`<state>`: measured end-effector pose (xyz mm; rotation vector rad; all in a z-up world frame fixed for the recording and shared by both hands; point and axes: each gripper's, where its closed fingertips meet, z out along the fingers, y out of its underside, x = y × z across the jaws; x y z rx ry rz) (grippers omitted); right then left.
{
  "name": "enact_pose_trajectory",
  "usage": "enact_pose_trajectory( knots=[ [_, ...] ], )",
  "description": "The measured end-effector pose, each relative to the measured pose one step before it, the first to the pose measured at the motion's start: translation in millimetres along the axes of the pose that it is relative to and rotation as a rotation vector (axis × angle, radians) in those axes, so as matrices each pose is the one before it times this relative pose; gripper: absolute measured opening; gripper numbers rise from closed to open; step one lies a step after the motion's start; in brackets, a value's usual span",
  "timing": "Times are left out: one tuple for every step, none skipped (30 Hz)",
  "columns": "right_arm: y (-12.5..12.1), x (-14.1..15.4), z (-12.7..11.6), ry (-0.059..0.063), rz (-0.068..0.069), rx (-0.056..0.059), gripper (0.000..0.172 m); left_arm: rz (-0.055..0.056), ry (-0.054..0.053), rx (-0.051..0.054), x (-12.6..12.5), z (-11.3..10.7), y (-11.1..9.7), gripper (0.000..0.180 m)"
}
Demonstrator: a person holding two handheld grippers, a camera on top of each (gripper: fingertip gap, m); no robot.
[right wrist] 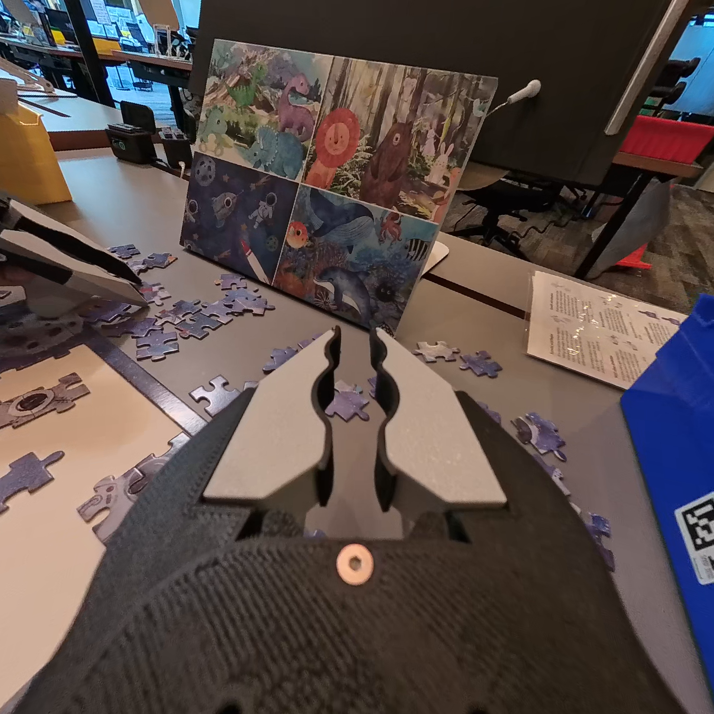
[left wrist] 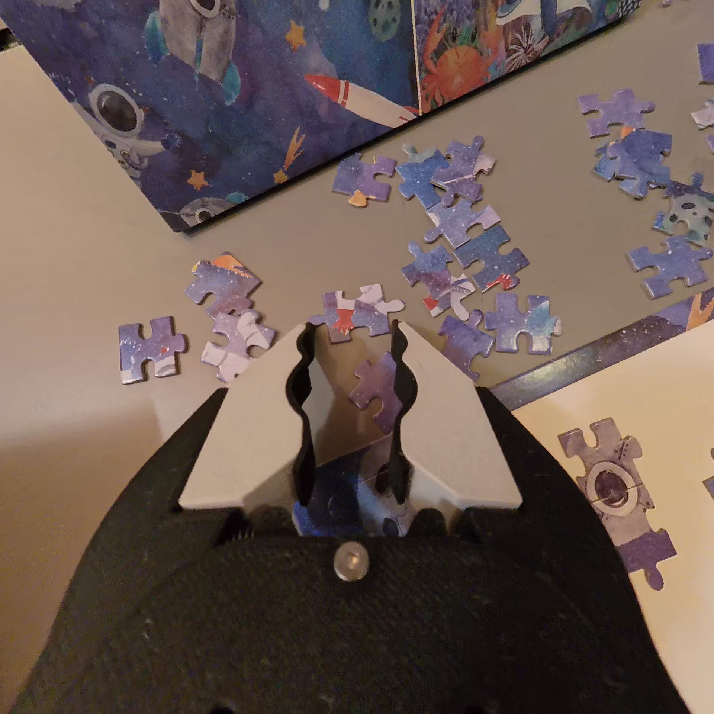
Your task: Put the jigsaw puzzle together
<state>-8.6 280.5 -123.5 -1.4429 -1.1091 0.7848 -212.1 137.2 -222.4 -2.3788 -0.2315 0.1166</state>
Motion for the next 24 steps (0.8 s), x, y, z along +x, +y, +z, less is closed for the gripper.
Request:
enact_pose_trajectory(
  knots=[
    [-0.7,0.25,-0.51,0.0006,0.0,0.0024,0.013,-0.0027,0.0062,0.0002,0.85,0.4,-0.29,0.037],
    [-0.78,0.14,-0.55,0.001,-0.0002,0.0029,0.013,0.0031,0.0016,0.001,0.47,0.21,-0.44,0.034],
    [-0.82,0.2,-0.49,0.0009,-0.0001,0.0032,0.013,0.0073,0.0005,0.0014,0.38,-0.03,-0.37,0.03],
    [-0.65,0.08,-0.42,0.0004,0.0001,0.0025,0.013,0.0038,-0.0009,0.0007,0.01,-0.02,-0.18,0.03],
    [-0.51,0.09,-0.38,0.0001,0.0002,0.0013,0.013,0.001,0.0011,0.0033,0.05,0.02,-0.38,0.03],
    [-0.27,0.05,-0.28,0.0001,0.0,0.0009,0.013,-0.0004,0.0027,0.0042,0.09,-0.09,-0.18,0.03],
    [-0.31,-0.04,-0.22,0.0003,-0.0003,0.001,0.013,-0.0011,0.0027,0.0034,-0.07,-0.18,-0.02,0.029],
    [-0.31,0.01,-0.22,0.0005,-0.0006,0.001,0.013,-0.0014,0.0006,0.004,-0.5,-0.62,-0.19,0.029],
    [-0.16,0.01,-0.1,0.0002,-0.0003,0.0006,0.013,0.0009,-0.0007,0.0046,-0.43,-1.21,-0.21,0.029],
    [-0.04,-0.01,-0.06,-0.0002,0.0003,0.0004,0.013,0.002,-0.0014,0.0067,-0.29,-1.83,-0.6,0.029],
    [0.13,-0.11,0.12,-0.0007,0.0009,-0.0003,0.013,0.0043,-0.0006,0.009,0.16,-2.74,-1.3,0.029],
    [0.17,-0.25,0.1,-0.0016,0.0011,-0.0006,0.013,0.0084,-0.0006,0.0092,0.92,-3.8,-1.31,0.029],
    [-0.12,-0.33,0.0,-0.0019,0.001,0.0002,0.013,0.0123,-0.0035,0.0068,1.17,-5.11,-0.81,0.029],
    [-0.26,-0.62,0.03,-0.002,0.0005,0.0009,0.013,0.0155,-0.004,0.0051,1.57,-6.36,-0.3,0.029],
    [-0.44,-0.67,-0.1,-0.0018,-0.0005,0.0016,0.013,0.015,-0.0033,0.0071,2.23,-7.76,-0.23,0.029],
    [-0.44,-0.86,-0.01,-0.0018,-0.0014,0.0013,0.013,0.0109,-0.0008,0.0098,2.86,-8.61,-0.16,0.029],
    [-0.34,-0.92,0.11,-0.0021,-0.0021,0.0003,0.013,0.0074,0.0053,0.0111,4.26,-9.11,0.16,0.029],
    [-0.08,-0.96,0.27,-0.002,-0.0024,-0.0005,0.013,0.0036,0.0091,0.0111,5.3,-9.04,0.74,0.029],
    [0.21,-0.95,0.5,-0.0024,-0.002,-0.0014,0.013,-0.0024,0.0113,0.0086,6.01,-8.37,1.71,0.029],
    [0.39,-1.1,0.6,-0.0034,-0.0013,-0.002,0.014,-0.0053,0.0188,0.0056,7.6,-7.36,2.71,0.029],
    [0.61,-1.13,0.66,-0.0039,-0.0006,-0.0022,0.013,-0.0073,0.0206,0.0038,7.93,-6.3,3.44,0.029],
    [0.66,-1.16,0.75,-0.0044,-0.0003,-0.0027,0.014,-0.0109,0.0172,0.0031,7.29,-5.24,3.88,0.029],
    [0.76,-1.34,0.82,-0.0047,-0.0003,-0.0029,0.013,-0.0121,0.0173,0.003,6.91,-4.1,4.06,0.029],
    [0.78,-1.26,0.81,-0.0043,-0.0006,-0.0031,0.013,-0.011,0.0136,0.0034,5.91,-3.31,3.57,0.029]
  ],
)
